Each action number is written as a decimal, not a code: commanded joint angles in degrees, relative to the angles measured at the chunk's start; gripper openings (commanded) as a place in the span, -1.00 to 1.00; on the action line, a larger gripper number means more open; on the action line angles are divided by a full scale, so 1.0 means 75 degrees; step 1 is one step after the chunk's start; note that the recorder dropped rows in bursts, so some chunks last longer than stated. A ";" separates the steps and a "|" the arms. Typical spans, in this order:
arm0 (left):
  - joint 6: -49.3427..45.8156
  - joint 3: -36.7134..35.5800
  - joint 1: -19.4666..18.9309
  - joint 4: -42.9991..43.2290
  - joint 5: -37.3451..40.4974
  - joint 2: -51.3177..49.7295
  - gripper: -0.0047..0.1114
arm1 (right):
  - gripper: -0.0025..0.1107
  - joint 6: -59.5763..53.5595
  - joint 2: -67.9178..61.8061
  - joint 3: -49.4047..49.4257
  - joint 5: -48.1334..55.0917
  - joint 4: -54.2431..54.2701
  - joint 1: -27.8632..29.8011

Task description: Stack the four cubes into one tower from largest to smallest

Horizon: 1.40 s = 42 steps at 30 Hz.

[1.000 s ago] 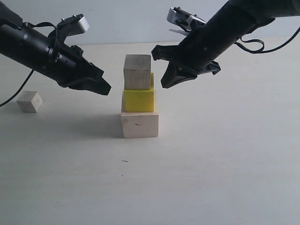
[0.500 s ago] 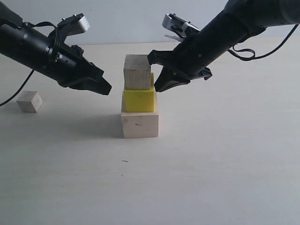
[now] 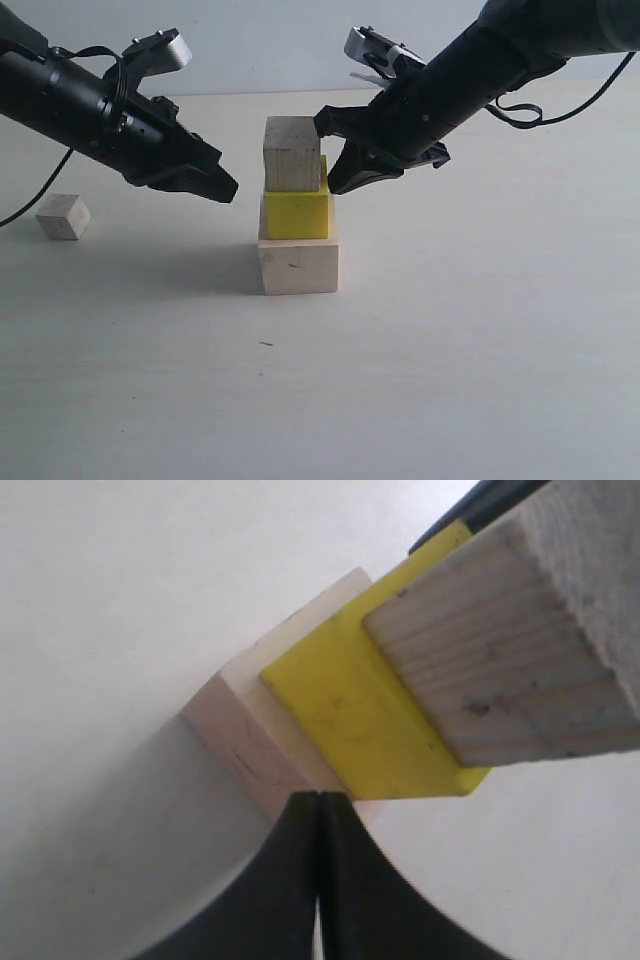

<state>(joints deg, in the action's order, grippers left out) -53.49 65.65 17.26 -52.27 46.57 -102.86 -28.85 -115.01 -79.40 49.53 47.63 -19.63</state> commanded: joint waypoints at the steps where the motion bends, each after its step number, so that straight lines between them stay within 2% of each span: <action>1: -0.0031 -0.0021 -0.0015 -0.0098 0.0027 0.0027 -0.92 | -0.96 -0.0194 -0.0004 0.0031 -0.0048 0.0034 0.0014; 42: -0.0032 -0.0021 -0.0015 -0.0065 0.0027 0.0027 -0.92 | -0.96 -0.0495 0.0015 0.0031 -0.0305 -0.0059 0.0031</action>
<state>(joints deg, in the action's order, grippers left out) -53.49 65.65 17.26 -52.27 46.57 -102.86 -32.36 -115.01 -79.40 47.90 48.46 -19.63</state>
